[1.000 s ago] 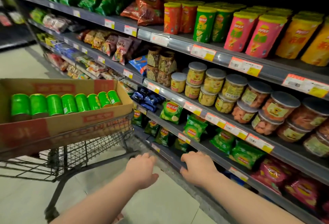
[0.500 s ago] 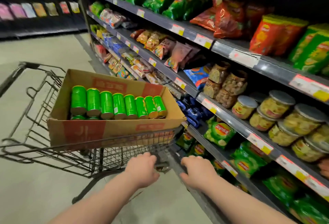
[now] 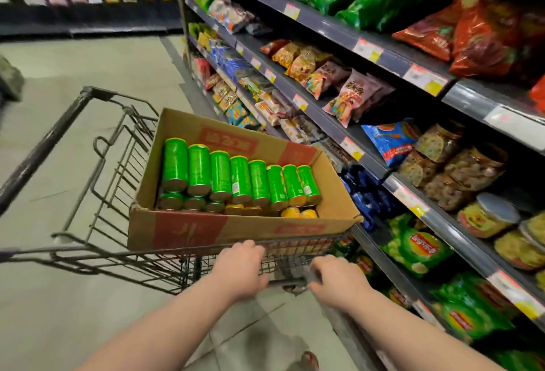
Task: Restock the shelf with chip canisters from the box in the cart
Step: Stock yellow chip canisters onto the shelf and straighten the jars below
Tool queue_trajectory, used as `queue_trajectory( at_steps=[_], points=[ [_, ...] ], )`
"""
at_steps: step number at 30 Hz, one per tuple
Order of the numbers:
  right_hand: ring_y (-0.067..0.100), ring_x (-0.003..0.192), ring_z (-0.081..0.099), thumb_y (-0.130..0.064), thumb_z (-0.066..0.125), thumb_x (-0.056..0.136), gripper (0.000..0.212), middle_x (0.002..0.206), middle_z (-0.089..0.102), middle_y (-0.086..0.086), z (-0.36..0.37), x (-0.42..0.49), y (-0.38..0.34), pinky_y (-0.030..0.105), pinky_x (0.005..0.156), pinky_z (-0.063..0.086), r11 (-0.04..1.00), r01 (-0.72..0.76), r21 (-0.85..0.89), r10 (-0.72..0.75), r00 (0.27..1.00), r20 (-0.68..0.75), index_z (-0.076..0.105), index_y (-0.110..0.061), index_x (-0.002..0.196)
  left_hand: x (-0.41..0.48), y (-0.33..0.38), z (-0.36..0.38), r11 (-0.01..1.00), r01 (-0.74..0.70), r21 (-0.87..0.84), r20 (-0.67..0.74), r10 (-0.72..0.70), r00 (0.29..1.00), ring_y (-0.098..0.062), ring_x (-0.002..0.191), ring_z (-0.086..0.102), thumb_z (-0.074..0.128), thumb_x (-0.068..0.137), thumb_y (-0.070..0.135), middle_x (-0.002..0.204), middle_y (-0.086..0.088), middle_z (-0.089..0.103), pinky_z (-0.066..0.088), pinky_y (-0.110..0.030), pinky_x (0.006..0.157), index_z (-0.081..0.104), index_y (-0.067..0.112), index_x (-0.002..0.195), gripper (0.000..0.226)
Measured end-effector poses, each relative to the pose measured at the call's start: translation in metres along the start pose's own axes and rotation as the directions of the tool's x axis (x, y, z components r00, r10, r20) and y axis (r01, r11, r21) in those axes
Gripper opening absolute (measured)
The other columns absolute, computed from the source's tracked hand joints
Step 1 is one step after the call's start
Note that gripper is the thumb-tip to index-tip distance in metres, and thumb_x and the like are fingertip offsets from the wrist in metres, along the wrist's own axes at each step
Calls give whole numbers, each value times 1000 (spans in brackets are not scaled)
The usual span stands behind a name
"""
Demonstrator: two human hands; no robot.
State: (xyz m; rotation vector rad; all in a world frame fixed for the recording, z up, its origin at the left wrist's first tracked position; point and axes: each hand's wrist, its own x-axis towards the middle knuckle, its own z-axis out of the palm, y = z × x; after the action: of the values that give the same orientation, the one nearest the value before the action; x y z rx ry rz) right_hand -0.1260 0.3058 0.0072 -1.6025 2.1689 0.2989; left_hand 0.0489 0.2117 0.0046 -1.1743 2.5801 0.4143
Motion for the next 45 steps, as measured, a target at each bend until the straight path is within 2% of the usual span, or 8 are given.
queue_trajectory(
  at_steps=[8, 14, 18, 25, 32, 36, 39, 45],
  points=[
    [24, 118, 52, -44, 49, 89, 45, 129, 56, 0, -27, 64, 1, 36, 95, 44, 999, 41, 2, -41, 999, -18, 49, -25, 130, 23, -30, -26, 996, 74, -48, -97, -78, 992, -26, 116, 48, 49, 89, 45, 123, -6, 50, 42, -39, 93, 50, 17, 122, 43],
    [23, 120, 52, -42, 50, 91, 40, 131, 55, 0, -57, 129, 6, 34, 93, 46, 995, 93, 26, -92, 995, -36, 51, -27, 128, 63, -46, -44, 992, 116, -50, -138, -122, 983, -24, 115, 48, 47, 90, 45, 122, -3, 51, 43, -37, 92, 52, 18, 121, 41],
    [24, 120, 51, -40, 48, 91, 40, 133, 52, 0, -65, 178, 31, 34, 92, 45, 995, 92, 40, -92, 996, -3, 51, -27, 128, 110, -47, -49, 991, 132, -35, -46, -133, 990, -24, 116, 48, 49, 89, 44, 124, -4, 51, 43, -38, 94, 50, 18, 124, 44],
    [26, 120, 52, -35, 52, 89, 40, 130, 55, 6, -47, 250, 81, 33, 96, 45, 997, -9, 72, -5, 982, 190, 53, -20, 126, 189, -40, -37, 988, 150, 21, 176, -151, 973, -26, 123, 45, 50, 88, 47, 135, -7, 45, 41, -39, 99, 44, 18, 132, 53],
    [27, 115, 54, -32, 52, 90, 39, 126, 56, 9, -9, 306, 114, 34, 90, 49, 995, -50, 81, 17, 931, 366, 52, -14, 124, 246, -34, -7, 988, 149, 27, 378, -148, 914, -29, 118, 48, 49, 88, 47, 126, -8, 48, 41, -39, 94, 47, 17, 124, 47],
    [28, 114, 55, -30, 52, 90, 40, 125, 55, 11, 10, 326, 119, 33, 86, 47, 995, -68, 77, 29, 905, 425, 48, -14, 126, 268, -29, 11, 990, 142, 18, 451, -135, 882, -29, 121, 47, 49, 89, 45, 130, -9, 47, 41, -39, 96, 45, 15, 128, 50],
    [31, 116, 54, -26, 53, 90, 41, 126, 53, 14, 24, 336, 120, 33, 89, 47, 991, -104, 88, 52, 886, 461, 45, -10, 127, 283, -26, 26, 988, 157, -6, 502, -133, 855, -29, 123, 46, 50, 88, 46, 133, -10, 46, 40, -38, 98, 45, 16, 129, 51],
    [34, 116, 54, -30, 57, 89, 55, 129, 49, 16, 46, 345, 118, 37, 89, 46, 966, -220, 135, 124, 855, 504, 34, -8, 133, 307, -21, 53, 947, 300, -118, 584, -178, 792, -29, 121, 50, 53, 86, 48, 132, -9, 49, 43, -36, 97, 47, 20, 131, 53]
  ],
)
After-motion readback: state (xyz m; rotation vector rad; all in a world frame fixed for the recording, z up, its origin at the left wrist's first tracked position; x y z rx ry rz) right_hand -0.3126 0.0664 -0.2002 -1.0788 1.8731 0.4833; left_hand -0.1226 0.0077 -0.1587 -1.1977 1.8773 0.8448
